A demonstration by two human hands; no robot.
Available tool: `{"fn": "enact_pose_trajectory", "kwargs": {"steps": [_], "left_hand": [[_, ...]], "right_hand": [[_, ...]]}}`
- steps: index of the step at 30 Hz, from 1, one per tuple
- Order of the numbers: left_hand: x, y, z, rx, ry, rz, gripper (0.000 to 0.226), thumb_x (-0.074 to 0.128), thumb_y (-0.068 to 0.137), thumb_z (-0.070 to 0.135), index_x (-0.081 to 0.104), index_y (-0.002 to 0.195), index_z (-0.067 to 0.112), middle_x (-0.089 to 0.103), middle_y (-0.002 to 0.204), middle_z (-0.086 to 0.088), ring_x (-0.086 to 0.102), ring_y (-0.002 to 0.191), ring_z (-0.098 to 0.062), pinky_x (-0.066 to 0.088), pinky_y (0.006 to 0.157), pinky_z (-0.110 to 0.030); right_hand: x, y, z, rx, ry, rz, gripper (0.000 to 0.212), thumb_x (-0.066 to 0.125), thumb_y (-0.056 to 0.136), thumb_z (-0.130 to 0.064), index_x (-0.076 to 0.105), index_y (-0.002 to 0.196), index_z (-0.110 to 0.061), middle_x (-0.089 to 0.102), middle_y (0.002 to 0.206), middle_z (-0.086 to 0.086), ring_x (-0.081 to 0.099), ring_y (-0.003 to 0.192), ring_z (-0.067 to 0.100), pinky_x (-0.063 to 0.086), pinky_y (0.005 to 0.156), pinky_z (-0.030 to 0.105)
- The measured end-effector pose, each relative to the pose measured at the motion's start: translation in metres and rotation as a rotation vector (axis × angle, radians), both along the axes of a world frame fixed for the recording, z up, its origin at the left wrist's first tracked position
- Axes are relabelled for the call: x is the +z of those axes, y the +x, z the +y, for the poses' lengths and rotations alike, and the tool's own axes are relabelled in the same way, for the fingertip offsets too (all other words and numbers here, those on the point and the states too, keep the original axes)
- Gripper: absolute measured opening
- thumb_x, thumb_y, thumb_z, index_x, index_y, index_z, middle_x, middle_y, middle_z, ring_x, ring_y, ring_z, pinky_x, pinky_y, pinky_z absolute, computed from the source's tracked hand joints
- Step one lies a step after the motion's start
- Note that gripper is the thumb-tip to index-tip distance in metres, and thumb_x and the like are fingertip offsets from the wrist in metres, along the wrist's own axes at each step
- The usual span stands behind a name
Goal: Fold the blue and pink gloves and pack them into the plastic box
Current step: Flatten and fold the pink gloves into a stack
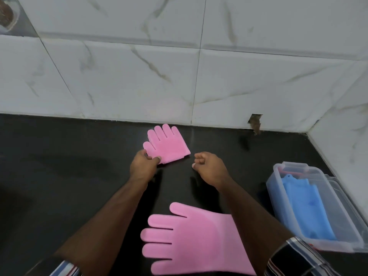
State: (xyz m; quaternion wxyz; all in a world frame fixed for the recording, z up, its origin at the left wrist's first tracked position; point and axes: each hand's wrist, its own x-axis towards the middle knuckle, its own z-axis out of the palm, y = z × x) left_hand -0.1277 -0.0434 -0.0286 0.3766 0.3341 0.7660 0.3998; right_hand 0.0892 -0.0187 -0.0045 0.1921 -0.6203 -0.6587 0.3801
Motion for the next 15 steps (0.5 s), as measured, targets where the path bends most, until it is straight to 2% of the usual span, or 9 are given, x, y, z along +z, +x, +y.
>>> {"fn": "enact_pose_trajectory", "kwargs": {"steps": [3,4,6,8,10,12,15], "left_hand": [[-0.008,-0.008,0.018,0.024,0.004,-0.028,0.033,0.073,0.067,0.029,0.063,0.097,0.018,0.074,0.090,-0.009,0.072,0.081,-0.032,0.060,0.079,-0.053],[-0.003,-0.007,0.020,0.043,0.015,-0.045,0.030,0.075,0.068,0.025,0.064,0.095,0.017,0.074,0.091,-0.011,0.071,0.077,-0.031,0.061,0.076,-0.051],[0.001,-0.006,0.028,0.060,0.032,-0.108,0.024,0.077,0.077,0.014,0.065,0.098,0.015,0.074,0.097,-0.011,0.064,0.066,-0.020,0.058,0.065,-0.036],[0.003,-0.005,0.035,0.064,0.039,-0.193,0.030,0.076,0.084,0.009,0.065,0.112,0.012,0.072,0.099,-0.007,0.060,0.061,-0.010,0.050,0.052,-0.024],[0.004,-0.005,0.039,0.052,0.018,-0.273,0.025,0.075,0.086,0.010,0.068,0.109,0.007,0.068,0.082,-0.003,0.057,0.050,-0.005,0.045,0.045,-0.020],[0.005,-0.004,0.039,0.007,-0.014,-0.328,0.014,0.074,0.086,0.009,0.069,0.098,0.004,0.060,0.068,-0.003,0.050,0.045,-0.007,0.042,0.044,-0.022],[0.014,0.003,0.033,-0.075,-0.058,-0.379,0.004,0.064,0.090,0.005,0.063,0.091,0.008,0.057,0.066,-0.006,0.047,0.046,-0.011,0.036,0.040,-0.022]], "right_hand": [[-0.005,-0.020,0.029,0.021,-0.057,0.083,0.063,0.068,0.088,-0.016,0.044,0.146,-0.010,0.052,0.146,0.003,0.050,0.133,0.016,0.036,0.111,0.030],[-0.006,-0.024,0.034,0.022,-0.083,0.115,0.068,0.068,0.088,-0.015,0.039,0.149,-0.011,0.049,0.149,0.003,0.048,0.134,0.017,0.038,0.112,0.036],[-0.011,-0.032,0.044,-0.007,-0.148,0.188,0.073,0.068,0.086,-0.014,0.033,0.151,-0.014,0.048,0.149,0.002,0.053,0.129,0.018,0.046,0.106,0.041],[-0.012,-0.035,0.048,-0.057,-0.188,0.270,0.073,0.069,0.086,-0.012,0.035,0.150,-0.014,0.060,0.135,0.005,0.063,0.109,0.016,0.054,0.089,0.033],[-0.007,-0.033,0.047,-0.110,-0.209,0.325,0.065,0.072,0.086,-0.012,0.044,0.144,-0.013,0.068,0.111,0.003,0.064,0.083,0.011,0.051,0.067,0.023],[0.000,-0.030,0.043,-0.119,-0.248,0.351,0.049,0.075,0.083,-0.010,0.059,0.129,-0.011,0.068,0.095,-0.001,0.061,0.071,0.005,0.046,0.060,0.019],[0.012,-0.023,0.032,-0.121,-0.246,0.387,0.018,0.078,0.078,-0.008,0.073,0.096,-0.005,0.069,0.078,-0.002,0.058,0.062,0.006,0.044,0.059,0.021]]}}
